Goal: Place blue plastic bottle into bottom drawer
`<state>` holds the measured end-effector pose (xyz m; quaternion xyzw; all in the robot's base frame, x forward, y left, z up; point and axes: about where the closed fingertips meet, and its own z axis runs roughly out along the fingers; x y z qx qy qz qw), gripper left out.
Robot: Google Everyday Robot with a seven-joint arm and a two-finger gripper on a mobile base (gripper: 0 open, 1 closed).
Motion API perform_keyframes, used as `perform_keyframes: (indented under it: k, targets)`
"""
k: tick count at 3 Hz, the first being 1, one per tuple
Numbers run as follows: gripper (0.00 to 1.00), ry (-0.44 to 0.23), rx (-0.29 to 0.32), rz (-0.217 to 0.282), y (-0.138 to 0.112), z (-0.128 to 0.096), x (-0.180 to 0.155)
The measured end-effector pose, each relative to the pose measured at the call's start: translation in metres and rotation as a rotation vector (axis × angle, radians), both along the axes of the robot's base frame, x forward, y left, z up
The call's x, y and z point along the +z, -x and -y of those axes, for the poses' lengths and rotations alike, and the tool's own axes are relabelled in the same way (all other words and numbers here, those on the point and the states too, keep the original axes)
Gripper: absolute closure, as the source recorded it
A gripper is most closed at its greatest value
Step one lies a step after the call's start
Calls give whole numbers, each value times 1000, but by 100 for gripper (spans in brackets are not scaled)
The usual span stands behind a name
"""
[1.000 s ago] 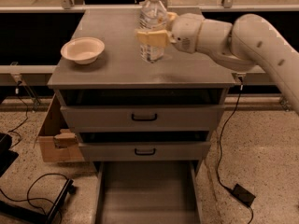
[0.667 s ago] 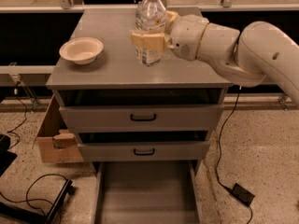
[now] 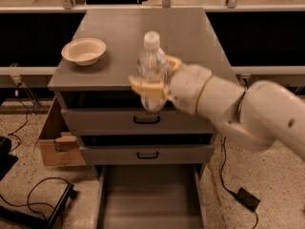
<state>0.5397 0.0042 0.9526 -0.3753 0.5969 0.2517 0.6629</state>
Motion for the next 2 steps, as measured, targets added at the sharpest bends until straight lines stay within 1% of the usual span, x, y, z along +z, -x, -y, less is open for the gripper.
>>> perform_keyframes:
  k: [1,2]
  targets:
    - [100,52,-63,-61,13,-4,-99]
    - [100,133,-91,-106,21,-12,-220]
